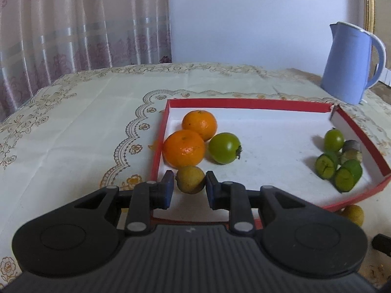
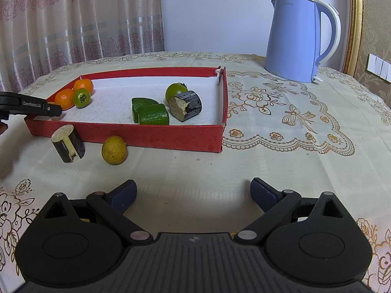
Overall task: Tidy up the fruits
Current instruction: 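Lower the yellow-brown fruit into the red tray and open the left gripper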
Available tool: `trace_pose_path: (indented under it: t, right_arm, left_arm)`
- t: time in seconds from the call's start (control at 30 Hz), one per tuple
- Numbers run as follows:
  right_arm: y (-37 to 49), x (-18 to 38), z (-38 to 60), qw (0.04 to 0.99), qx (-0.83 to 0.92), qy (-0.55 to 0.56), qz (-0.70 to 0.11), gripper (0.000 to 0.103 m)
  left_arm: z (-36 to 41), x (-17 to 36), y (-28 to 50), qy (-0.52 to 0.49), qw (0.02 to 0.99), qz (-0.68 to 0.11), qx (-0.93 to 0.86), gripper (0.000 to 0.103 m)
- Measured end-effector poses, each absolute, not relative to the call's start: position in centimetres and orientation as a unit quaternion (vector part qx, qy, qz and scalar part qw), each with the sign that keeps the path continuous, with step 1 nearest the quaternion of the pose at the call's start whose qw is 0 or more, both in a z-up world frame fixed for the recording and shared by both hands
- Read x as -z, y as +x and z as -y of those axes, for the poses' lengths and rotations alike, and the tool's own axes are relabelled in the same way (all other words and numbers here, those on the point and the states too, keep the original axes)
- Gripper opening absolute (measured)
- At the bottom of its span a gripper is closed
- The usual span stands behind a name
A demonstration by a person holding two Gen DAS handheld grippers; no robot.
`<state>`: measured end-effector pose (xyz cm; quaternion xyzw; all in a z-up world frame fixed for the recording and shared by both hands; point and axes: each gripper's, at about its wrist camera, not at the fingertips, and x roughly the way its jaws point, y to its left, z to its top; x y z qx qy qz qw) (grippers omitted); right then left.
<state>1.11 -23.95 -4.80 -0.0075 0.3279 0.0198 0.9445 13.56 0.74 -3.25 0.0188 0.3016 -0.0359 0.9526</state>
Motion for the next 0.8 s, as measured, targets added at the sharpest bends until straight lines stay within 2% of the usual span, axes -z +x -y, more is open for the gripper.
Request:
trace_pose_path:
  t: [0.63,0.7,0.73,0.8]
  right_arm:
    - [1.11,4.76,23.95,0.944,-0.02,-0.008,-0.328,0.1]
    - [1.11,4.75,23.94,0.944,-0.02,-0.008,-0.328,0.1]
    - [1.11,4.75,23.94,0.944,-0.02,-0.008,-0.328,0.1]
    - [1.1,4.75,23.94,0.944,-0.02,-0.008,-0.328,0.1]
  left_arm:
    - [0.2,3.95,13.97,0.039,0.95,-0.307,0.043,0.027]
    - [0.2,3.97,13.92,0.038,0.95,-0.307,0.048,0.033]
    - [0.2,3.96,13.83,0.035,0.949,-0.307,0.058,0.041]
    - [0.24,3.92,13.49,0.031,0.949,-0.305,0.069,0.05]
